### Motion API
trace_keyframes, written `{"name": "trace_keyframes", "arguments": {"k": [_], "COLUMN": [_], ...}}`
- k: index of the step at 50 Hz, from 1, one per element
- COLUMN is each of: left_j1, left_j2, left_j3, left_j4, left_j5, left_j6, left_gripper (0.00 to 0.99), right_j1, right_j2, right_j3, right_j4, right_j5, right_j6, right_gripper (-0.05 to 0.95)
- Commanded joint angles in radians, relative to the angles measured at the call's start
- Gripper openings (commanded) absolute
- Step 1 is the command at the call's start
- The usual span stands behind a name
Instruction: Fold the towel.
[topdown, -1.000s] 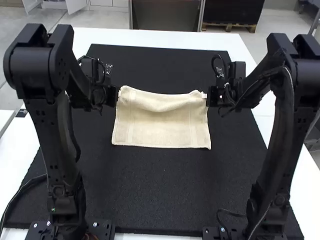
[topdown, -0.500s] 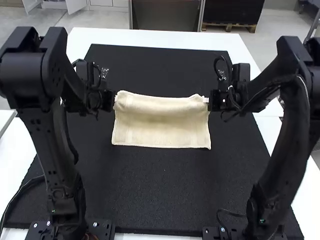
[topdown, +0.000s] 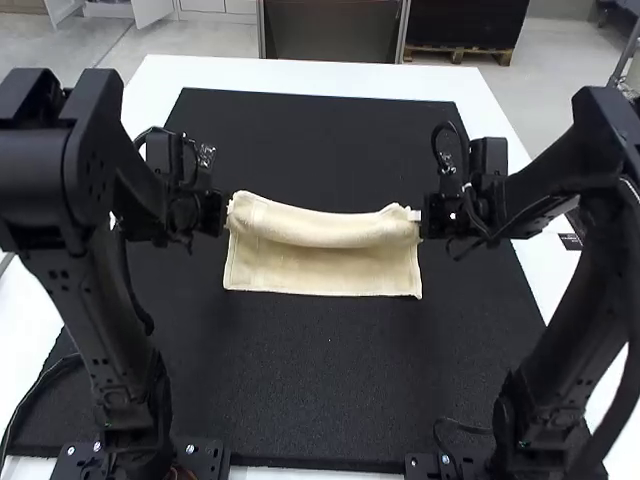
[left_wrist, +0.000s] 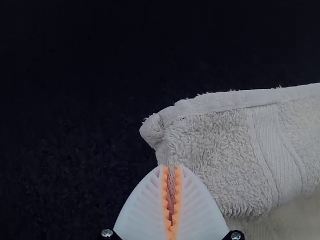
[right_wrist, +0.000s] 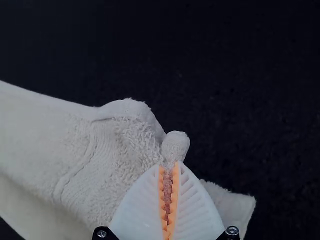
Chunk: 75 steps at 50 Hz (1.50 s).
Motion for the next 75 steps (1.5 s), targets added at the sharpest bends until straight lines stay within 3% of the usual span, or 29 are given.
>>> {"name": "trace_keyframes", "arguments": {"k": [1, 48, 67, 70, 75], "left_j1": [0.014, 0.014, 0.014, 0.014, 0.014], "left_j2": [-0.030, -0.125, -0.125, -0.125, -0.125], "left_j3": [-0.017, -0.195, -0.255, -0.256, -0.258], "left_j4": [-0.006, 0.003, 0.058, 0.069, 0.075], "left_j5": [0.004, 0.001, -0.012, -0.014, -0.017], "left_j6": [0.023, 0.067, 0.084, 0.083, 0.080], "left_gripper": [0.013, 0.013, 0.018, 0.057, 0.131], "right_j1": [-0.017, -0.077, -0.069, -0.071, -0.074], "right_j2": [-0.038, -0.072, -0.061, -0.061, -0.061], "right_j3": [-0.024, -0.167, -0.189, -0.189, -0.189], "right_j4": [0.004, 0.005, 0.031, 0.033, 0.048], "right_j5": [-0.020, -0.044, -0.027, -0.024, -0.023], "right_j6": [-0.021, -0.087, -0.091, -0.096, -0.099], "right_gripper": [-0.02, -0.02, -0.02, 0.07, 0.35]}}
